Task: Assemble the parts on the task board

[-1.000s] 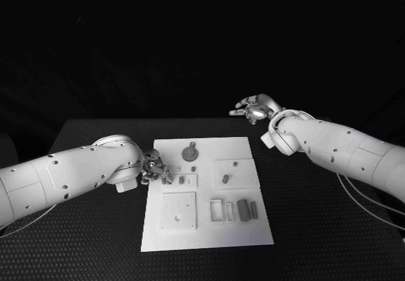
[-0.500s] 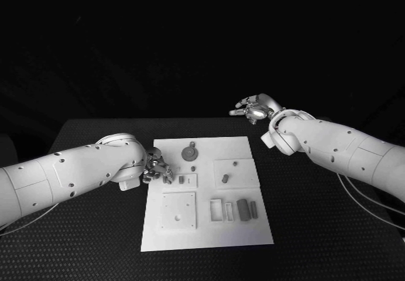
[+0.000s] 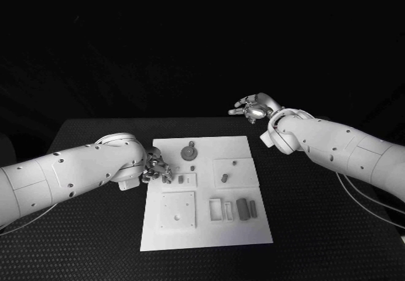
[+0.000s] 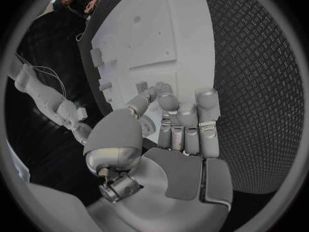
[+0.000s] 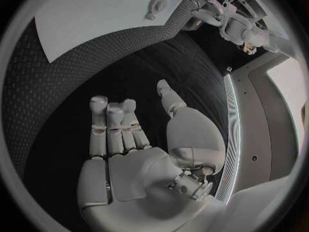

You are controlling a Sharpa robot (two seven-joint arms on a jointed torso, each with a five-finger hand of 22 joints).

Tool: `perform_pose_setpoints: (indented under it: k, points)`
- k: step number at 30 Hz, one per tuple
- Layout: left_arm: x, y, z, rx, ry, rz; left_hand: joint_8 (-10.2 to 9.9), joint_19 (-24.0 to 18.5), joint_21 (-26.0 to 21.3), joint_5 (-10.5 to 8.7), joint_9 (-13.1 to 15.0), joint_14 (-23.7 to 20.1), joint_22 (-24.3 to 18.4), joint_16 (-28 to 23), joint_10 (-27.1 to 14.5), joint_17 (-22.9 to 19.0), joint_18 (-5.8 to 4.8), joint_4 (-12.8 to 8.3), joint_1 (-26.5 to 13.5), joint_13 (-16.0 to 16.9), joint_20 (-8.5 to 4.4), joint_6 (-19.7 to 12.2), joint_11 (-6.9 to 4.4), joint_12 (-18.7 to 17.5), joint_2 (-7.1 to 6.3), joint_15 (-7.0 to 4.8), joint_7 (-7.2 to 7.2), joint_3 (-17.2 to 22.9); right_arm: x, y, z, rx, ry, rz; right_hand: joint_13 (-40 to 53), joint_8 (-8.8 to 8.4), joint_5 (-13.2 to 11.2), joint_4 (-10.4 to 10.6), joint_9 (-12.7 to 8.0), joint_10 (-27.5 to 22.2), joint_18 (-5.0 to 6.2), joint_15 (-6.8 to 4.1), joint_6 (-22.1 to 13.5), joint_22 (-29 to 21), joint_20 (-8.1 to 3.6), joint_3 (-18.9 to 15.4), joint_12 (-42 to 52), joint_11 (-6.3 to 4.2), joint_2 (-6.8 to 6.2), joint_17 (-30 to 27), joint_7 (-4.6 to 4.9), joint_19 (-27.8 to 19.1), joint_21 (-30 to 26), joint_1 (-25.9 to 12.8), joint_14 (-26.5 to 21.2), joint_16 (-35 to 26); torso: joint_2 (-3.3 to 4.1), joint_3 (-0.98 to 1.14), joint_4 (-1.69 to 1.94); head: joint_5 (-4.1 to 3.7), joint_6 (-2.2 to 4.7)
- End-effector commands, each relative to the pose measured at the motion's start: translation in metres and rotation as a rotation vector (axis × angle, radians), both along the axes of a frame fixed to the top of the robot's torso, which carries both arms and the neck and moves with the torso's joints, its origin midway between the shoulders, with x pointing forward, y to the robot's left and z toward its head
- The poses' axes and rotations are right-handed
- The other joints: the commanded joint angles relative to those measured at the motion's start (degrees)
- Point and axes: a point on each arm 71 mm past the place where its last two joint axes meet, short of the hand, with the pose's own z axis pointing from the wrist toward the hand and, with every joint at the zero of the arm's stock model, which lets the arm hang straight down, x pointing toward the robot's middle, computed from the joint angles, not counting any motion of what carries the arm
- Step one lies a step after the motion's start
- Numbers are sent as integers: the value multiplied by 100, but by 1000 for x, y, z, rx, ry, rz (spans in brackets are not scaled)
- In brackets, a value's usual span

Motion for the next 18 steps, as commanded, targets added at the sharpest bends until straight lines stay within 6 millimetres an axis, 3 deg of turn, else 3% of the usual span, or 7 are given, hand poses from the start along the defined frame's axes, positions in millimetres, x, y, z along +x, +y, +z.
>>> perform_pose_setpoints:
  k: [1, 3, 5, 8, 18]
  points:
    - [-4, 1, -8, 46, 23, -5, -93, -33, -45, -176, -68, 81, 66, -29, -47, -7, 206, -39, 193, 10, -16, -117, 57, -17, 176, -154, 20, 78, 0, 1, 0, -5, -2, 13, -6, 25, 5, 13, -8, -51, 484, -2, -5, -8, -27, -35, 37, -7, 25, -6, 49, -7, -20, -32, -57, 34, 1, -5, 5, -9, 2]
    - [-4, 1, -8, 49, 17, 0, -174, -45, -54, -237, -115, 63, 63, -36, -66, -7, 206, -13, 150, 13, -15, -228, 90, -25, 96, -132, 59, 48, 0, 1, 0, -5, -2, 13, -6, 25, 5, 14, -8, -51, 484, -2, -6, -9, -27, -34, 37, -7, 25, -7, 49, -7, -20, -32, -57, 34, -1, -5, 4, -9, 0]
    - [-4, 1, -8, 50, 15, 2, -267, -62, -71, -434, -171, 37, 57, -50, -95, -9, 216, 58, 49, 18, -24, -361, 134, -31, -30, -95, 104, -8, 0, 1, 0, -5, -2, 13, -7, 25, 5, 14, -8, -51, 484, -2, -6, -9, -27, -35, 37, -7, 24, -7, 49, -8, -20, -33, -57, 34, 0, -5, 4, -9, -3]
    - [-3, 1, -8, 50, 12, 6, -384, -81, -86, -505, -248, 14, 53, -55, -123, -7, 218, 153, -161, 32, -27, -528, 193, -25, -210, -44, 168, -171, 0, 2, 0, -5, -2, 14, -7, 25, 5, 14, -8, -51, 484, -1, -7, -9, -27, -36, 37, -6, 22, -7, 49, -8, -21, -33, -57, 34, 0, -6, 4, -13, -5]
    - [-3, 2, -8, 48, 8, 11, -462, -124, -132, -566, -351, -31, 43, -63, -197, 4, 250, 273, -391, 67, -58, -592, 229, -8, -396, -12, 204, -407, 0, 2, 0, -4, -3, 14, -9, 23, 5, 14, -9, -52, 484, -1, -10, -9, -27, -38, 38, -6, 18, -8, 50, -9, -21, -36, -58, 34, 2, -5, 6, -21, -10]
